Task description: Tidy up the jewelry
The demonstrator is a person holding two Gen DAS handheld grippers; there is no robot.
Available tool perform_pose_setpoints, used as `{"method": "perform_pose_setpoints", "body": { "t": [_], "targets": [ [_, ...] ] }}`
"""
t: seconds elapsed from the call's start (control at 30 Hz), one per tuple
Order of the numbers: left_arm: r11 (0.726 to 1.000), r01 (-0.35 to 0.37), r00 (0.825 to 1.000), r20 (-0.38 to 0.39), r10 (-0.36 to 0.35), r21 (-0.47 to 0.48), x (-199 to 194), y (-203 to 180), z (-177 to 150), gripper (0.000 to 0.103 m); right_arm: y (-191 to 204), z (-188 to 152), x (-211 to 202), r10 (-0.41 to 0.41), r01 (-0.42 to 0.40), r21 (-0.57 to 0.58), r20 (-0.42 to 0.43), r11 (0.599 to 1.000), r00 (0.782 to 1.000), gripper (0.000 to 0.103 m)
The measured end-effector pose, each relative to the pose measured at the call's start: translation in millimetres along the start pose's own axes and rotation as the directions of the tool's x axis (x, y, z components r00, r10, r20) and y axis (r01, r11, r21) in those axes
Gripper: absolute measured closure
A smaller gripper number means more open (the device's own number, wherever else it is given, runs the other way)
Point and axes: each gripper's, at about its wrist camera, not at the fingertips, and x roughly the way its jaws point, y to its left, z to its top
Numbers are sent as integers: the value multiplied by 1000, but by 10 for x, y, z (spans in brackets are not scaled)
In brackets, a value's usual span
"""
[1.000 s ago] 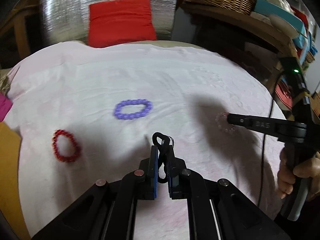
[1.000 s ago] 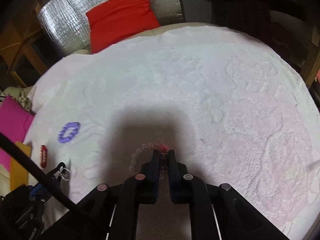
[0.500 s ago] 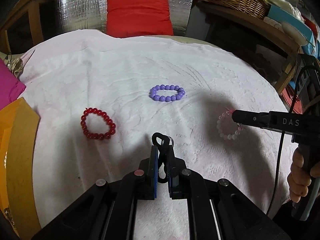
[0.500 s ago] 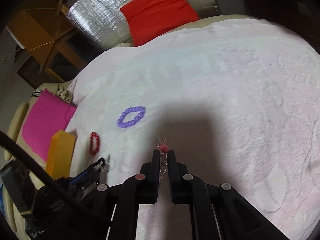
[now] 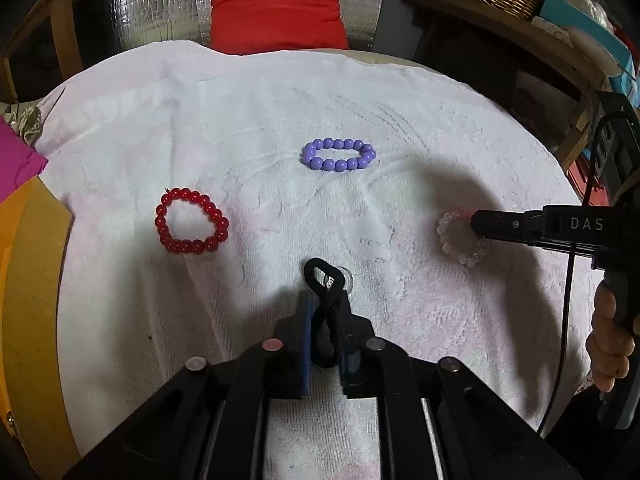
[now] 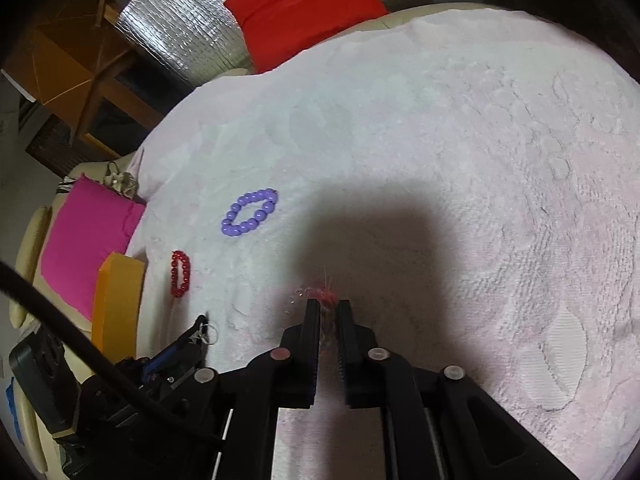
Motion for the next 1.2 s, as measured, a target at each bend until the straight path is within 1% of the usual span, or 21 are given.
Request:
{"method": "perform_pose_setpoints", "body": {
  "t": [0.07, 0.17, 0.3, 0.37, 0.43, 0.47, 0.5, 0.53, 0.57, 0.6, 0.7, 0.93, 1.07, 1.2],
  "targets": [
    [1000, -10, 1000, -6, 10, -2, 9, 10, -11, 74, 7, 1, 9, 1, -1, 2, -7, 1000, 1000, 91],
    [1000, -16, 1000, -19, 16, 1, 27, 36, -35, 74, 63, -9, 19, -36, 36, -32, -3, 999, 999, 91],
    [1000, -16, 1000, -16, 16, 11, 17, 28, -62, 74, 106, -22, 101, -81, 81, -61, -4, 995, 997, 91],
    [1000, -15, 1000, -15, 15, 16, 18, 22, -63, 74, 144, -31, 113, -101, 102, -90, 16, 991, 995, 90],
    [1000, -13, 1000, -8, 13, 14, -1, 24, -61, 77, 190, -51, 115, -121, 124, -124, 35, 984, 992, 90],
    [1000, -9, 1000, -5, 9, 14, -3, 23, -59, 84, 203, -59, 112, -128, 133, -135, 43, 982, 991, 92],
    [1000, -5, 1000, -2, 5, 16, -20, 21, -56, 88, 219, -71, 102, -137, 143, -146, 56, 979, 989, 94],
    [1000, -3, 1000, 6, 3, 18, -39, 12, -53, 89, 230, -75, 95, -140, 148, -153, 65, 977, 988, 94],
    [1000, -3, 1000, 12, 3, 18, -55, 0, -47, 93, 240, -81, 89, -140, 150, -158, 72, 976, 988, 94],
    [1000, -2, 1000, 18, 1, 19, -71, -10, -44, 95, 248, -83, 79, -137, 148, -162, 78, 976, 987, 94],
    [1000, 0, 999, 39, -1, 9, -118, -12, -27, 95, 269, -79, 40, -122, 136, -159, 97, 978, 988, 94],
    [999, -14, 996, 93, 17, -30, -293, 71, 3, 95, 429, -89, -52, -52, 75, -165, 141, 983, 989, 94],
    [998, -28, 990, 139, 35, -55, -462, 140, -2, 95, 504, -106, -134, -11, 40, -169, 173, 985, 985, 94],
    [996, -32, 980, 192, 47, -83, -657, 176, -9, 95, 577, -120, -175, 17, 14, -168, 182, 986, 983, 94]
  ]
}}
